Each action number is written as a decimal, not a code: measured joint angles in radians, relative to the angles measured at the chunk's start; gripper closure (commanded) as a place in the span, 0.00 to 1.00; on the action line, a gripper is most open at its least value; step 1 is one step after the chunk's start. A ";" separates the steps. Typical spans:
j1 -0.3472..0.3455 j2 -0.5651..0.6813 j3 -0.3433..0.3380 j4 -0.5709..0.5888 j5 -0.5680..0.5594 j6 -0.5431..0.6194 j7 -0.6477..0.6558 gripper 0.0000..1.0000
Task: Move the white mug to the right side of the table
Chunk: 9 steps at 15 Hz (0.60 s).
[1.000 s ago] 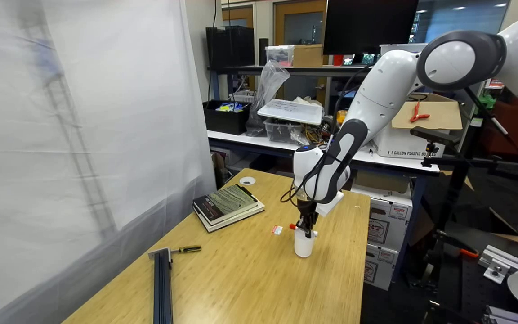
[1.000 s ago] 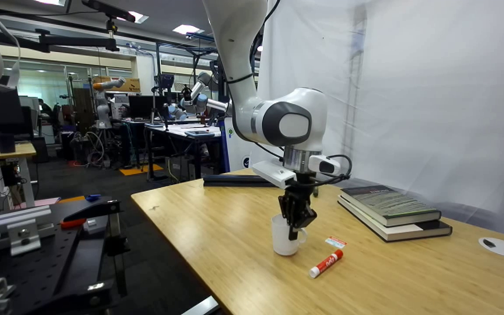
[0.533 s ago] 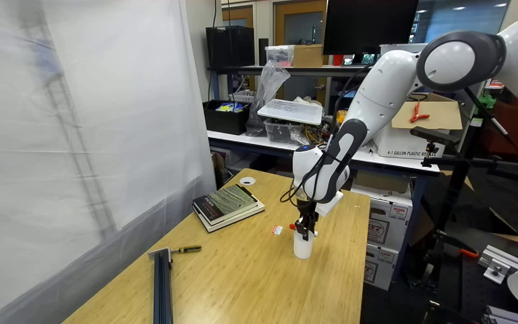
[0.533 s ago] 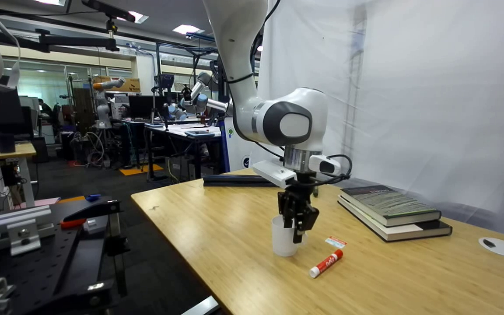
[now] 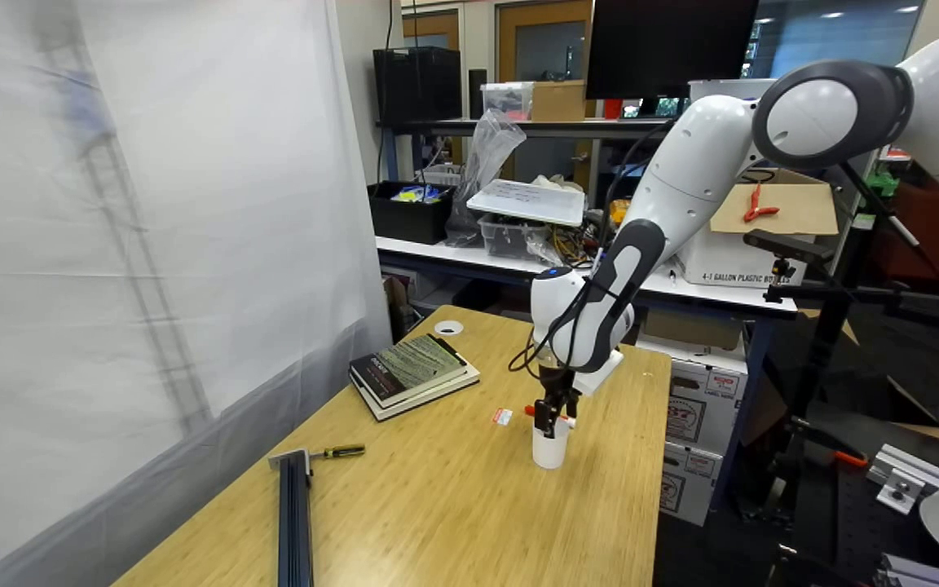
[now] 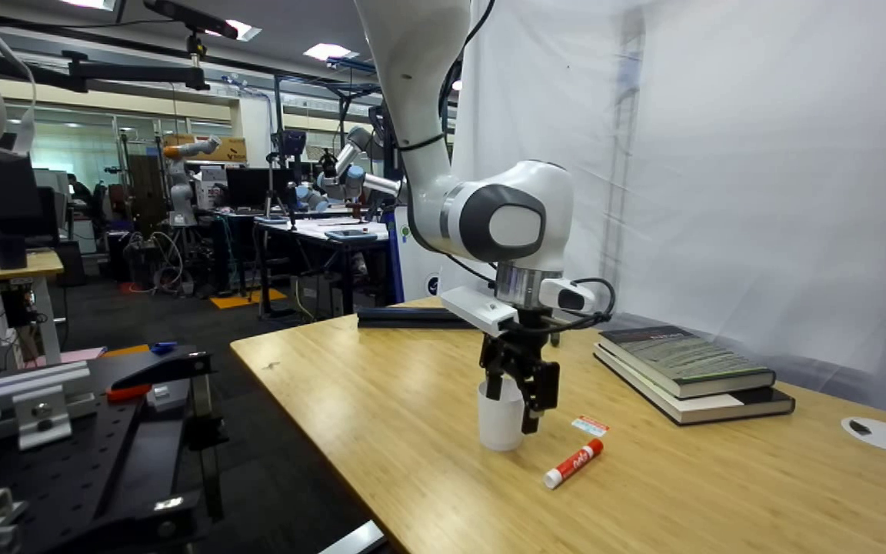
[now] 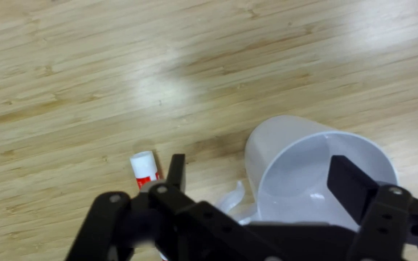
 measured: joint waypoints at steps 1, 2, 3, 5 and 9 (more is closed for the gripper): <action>0.001 -0.002 0.001 0.000 0.000 0.000 -0.001 0.00; 0.003 -0.006 0.003 0.001 0.000 0.000 -0.001 0.00; 0.005 -0.013 0.004 0.001 0.000 0.000 -0.001 0.00; 0.012 -0.038 0.007 0.000 0.000 -0.004 -0.001 0.00; 0.039 -0.132 0.009 -0.013 -0.002 -0.045 -0.002 0.00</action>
